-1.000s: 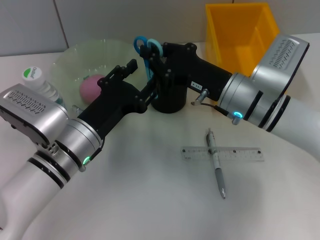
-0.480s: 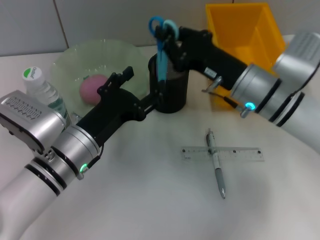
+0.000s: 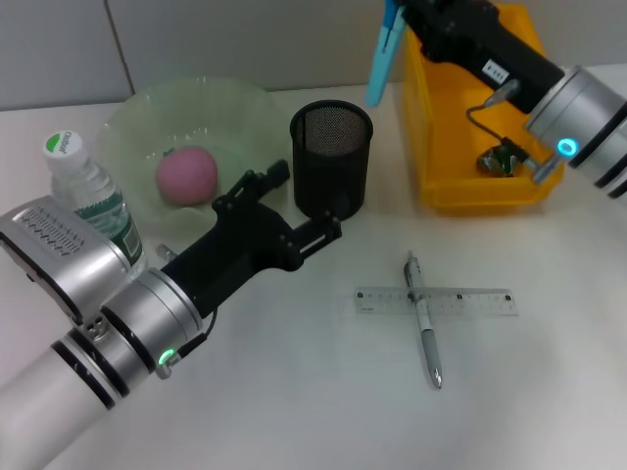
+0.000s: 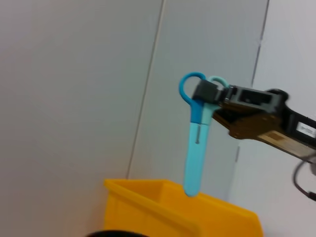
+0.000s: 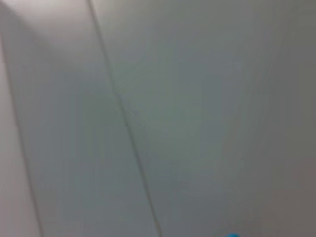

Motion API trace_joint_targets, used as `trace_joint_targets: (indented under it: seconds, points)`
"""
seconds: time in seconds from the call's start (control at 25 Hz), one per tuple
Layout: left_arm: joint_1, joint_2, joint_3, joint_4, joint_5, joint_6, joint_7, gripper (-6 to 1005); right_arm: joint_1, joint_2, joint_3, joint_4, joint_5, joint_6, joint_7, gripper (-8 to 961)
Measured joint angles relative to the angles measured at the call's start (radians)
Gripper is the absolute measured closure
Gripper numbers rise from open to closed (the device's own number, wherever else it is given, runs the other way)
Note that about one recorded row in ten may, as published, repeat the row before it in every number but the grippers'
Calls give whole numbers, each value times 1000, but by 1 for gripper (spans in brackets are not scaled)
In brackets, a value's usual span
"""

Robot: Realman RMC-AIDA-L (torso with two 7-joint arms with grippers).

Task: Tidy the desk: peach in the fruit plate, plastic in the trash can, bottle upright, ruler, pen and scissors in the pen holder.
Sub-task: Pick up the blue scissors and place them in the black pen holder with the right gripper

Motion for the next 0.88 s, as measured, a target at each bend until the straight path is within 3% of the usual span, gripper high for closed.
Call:
trace_joint_targets:
  seconds: [0.6, 0.88]
  points:
    - [51, 1, -24, -6, 85, 40, -38, 132, 49, 3, -151, -35, -1, 207, 86, 770]
    - [56, 1, -23, -10, 86, 44, -51, 132, 56, 5, -155, -4, -1, 252, 82, 753]
